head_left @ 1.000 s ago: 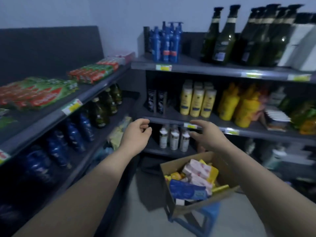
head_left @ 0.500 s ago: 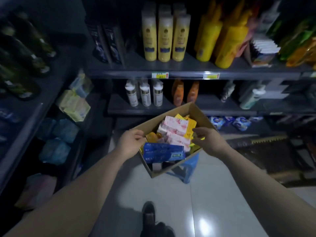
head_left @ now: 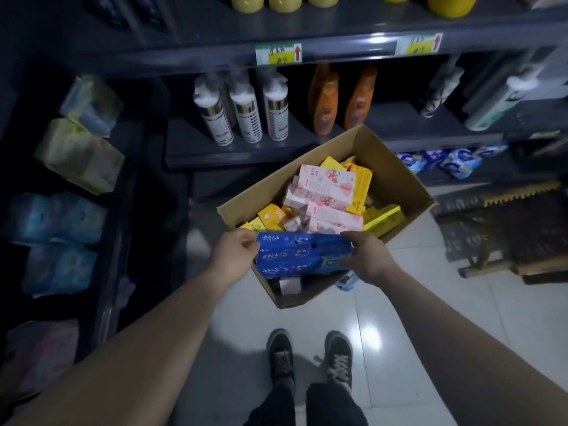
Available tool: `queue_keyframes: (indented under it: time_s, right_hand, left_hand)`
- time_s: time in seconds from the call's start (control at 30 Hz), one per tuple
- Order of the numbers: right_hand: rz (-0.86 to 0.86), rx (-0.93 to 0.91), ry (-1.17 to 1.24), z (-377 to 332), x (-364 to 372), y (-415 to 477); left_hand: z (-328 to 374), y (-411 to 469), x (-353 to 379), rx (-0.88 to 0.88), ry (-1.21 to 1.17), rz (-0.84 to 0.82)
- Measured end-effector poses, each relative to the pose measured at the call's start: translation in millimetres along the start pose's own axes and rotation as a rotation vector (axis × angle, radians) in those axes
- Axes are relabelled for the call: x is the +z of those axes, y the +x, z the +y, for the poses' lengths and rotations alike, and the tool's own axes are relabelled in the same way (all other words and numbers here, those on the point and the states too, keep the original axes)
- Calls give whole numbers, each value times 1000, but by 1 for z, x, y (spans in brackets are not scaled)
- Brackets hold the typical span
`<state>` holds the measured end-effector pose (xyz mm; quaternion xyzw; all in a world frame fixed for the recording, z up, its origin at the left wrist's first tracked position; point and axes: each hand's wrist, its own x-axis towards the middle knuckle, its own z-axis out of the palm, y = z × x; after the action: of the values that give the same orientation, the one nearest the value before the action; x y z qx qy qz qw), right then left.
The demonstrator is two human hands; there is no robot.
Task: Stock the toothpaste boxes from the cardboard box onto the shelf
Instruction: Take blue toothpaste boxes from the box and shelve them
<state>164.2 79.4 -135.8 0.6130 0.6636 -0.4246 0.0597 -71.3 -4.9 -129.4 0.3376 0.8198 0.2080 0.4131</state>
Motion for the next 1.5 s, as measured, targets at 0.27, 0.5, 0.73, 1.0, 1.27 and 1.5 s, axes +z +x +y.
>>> queue_keyframes:
  time_s: [0.27,0.5,0.73,1.0,1.27,1.5]
  right_hand:
    - [-40,-24,326,12,-26,11]
    - [89,23,862,30,-93,9]
    - [155,64,1060,45,-85,28]
    - [153,57,1093,59,-57,52]
    - [161,58,1188,55,-60,52]
    - [174,58,1182,14,-77,26]
  left_hand:
    - [-1,11,8,-8,-49,89]
    - [8,20,16,17,44,70]
    - [9,40,42,87,381,-63]
    - [-14,86,77,76,642,-205]
    - [-11,79,61,173,746,-161]
    - [7,30,12,120,194,-225]
